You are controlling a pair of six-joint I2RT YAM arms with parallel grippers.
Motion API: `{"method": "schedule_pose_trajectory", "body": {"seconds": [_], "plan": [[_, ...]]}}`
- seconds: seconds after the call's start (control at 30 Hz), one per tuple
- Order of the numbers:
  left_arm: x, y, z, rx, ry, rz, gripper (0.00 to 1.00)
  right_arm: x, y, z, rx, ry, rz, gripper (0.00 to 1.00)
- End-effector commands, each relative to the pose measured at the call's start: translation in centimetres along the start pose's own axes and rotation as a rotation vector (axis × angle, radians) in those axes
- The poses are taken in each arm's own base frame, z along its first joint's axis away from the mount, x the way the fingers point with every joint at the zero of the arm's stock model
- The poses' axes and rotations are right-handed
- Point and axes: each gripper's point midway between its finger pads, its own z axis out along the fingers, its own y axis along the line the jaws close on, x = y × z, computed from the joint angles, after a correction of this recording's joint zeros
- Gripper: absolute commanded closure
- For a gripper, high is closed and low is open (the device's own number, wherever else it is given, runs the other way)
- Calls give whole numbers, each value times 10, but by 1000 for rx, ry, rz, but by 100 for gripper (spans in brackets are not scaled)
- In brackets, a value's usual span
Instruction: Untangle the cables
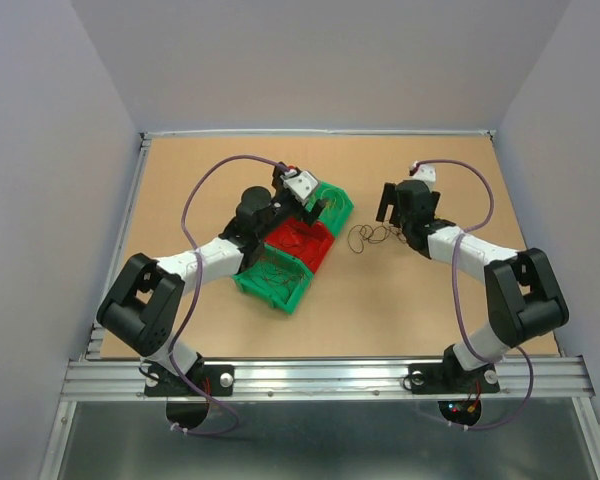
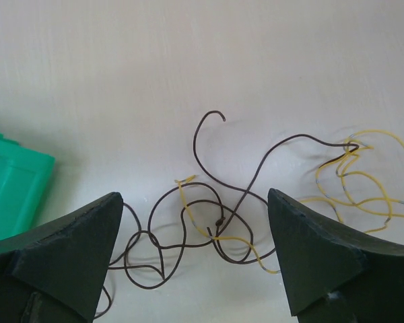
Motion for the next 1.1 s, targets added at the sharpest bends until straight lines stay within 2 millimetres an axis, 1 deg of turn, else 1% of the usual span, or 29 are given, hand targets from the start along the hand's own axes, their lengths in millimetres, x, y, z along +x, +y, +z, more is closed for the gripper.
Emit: {"method": "schedule_pose_trajectory", "body": {"seconds": [0.0, 0.03, 0.07, 0.1, 0.13, 0.2, 0.23, 0.27, 0.3, 0.33, 0.37, 0.4, 0.43, 0.47, 0.5, 0.57, 0.6, 0.63, 0.67, 0.7, 0.73, 0.77, 0.8, 0.87, 0.9, 0.93, 1.0, 1.07], "plan": [[-25, 17, -7, -73, -58, 78, 2, 13, -3, 9, 39, 35, -2, 9], [-25, 15, -7, -67, -58, 76, 2, 16, -2, 12, 40, 47, -12, 10], [-25, 14, -7, -64, -58, 76, 2, 16, -3, 16, 57, 50, -17, 14], [-25, 11, -6, -51, -62, 76, 2, 23, -6, 21, 76, 68, -26, 18], [-24, 10, -6, -44, -57, 78, 2, 23, -7, 25, 84, 72, -26, 29], [-23, 4, -5, -26, -54, 82, 2, 32, -9, 30, 95, 102, -40, 40], [-22, 2, -4, -19, -52, 82, 2, 33, -9, 31, 97, 107, -44, 44], [-22, 0, -4, -17, -49, 85, 2, 34, -10, 31, 103, 116, -48, 61], [-21, 0, -3, -16, -48, 84, 2, 32, -10, 31, 100, 112, -46, 72], [-20, -3, -2, -8, -46, 85, 2, 28, -9, 27, 93, 102, -35, 89], [-19, -4, -2, -5, -43, 85, 2, 25, -9, 23, 86, 95, -28, 93], [-19, -6, -1, -3, -41, 89, 2, 21, -7, 19, 71, 87, -23, 93], [-18, -8, 0, 4, -38, 88, 2, 23, -9, 15, 64, 88, -22, 93], [-17, -9, 0, 6, -36, 91, 2, 11, -6, 5, 40, 59, 0, 93], [-15, -10, 1, 10, -31, 93, 3, 8, -7, 0, 31, 46, 10, 92], [-14, -17, 2, 31, -22, 97, 2, 8, -6, -11, -3, 35, 25, 93], [-14, -22, 3, 49, -21, 100, 2, -7, -3, -22, -35, -10, 45, 93], [-11, -25, 4, 59, -15, 102, 3, -11, -1, -28, -61, -26, 53, 93], [-11, -35, 4, 89, -13, 105, 3, -7, 4, -34, -109, -25, 54, 92], [-10, -40, 4, 106, -10, 104, 3, -20, 8, -47, -152, -66, 71, 91], [-7, -47, 5, 128, -2, 102, 3, -20, 16, -55, -216, -65, 68, 91], [-5, -54, 5, 151, 2, 95, 3, -16, 18, -62, -251, -67, 67, 91], [-4, -67, 5, 198, -1, 91, 3, -29, 23, -75, -302, -116, 81, 91], [-2, -81, 4, 248, 5, 80, 3, -33, 33, -89, -382, -133, 86, 91], [-4, -90, 3, 287, -3, 70, 3, -31, 34, -93, -402, -136, 87, 91], [-4, -97, 2, 312, -5, 64, 3, -37, 35, -101, -426, -159, 94, 91], [-5, -108, -1, 355, -10, 59, 3, -35, 38, -109, -459, -163, 99, 90], [-6, -114, -3, 381, -17, 62, 2, -38, 41, -117, -493, -176, 101, 90]]}}
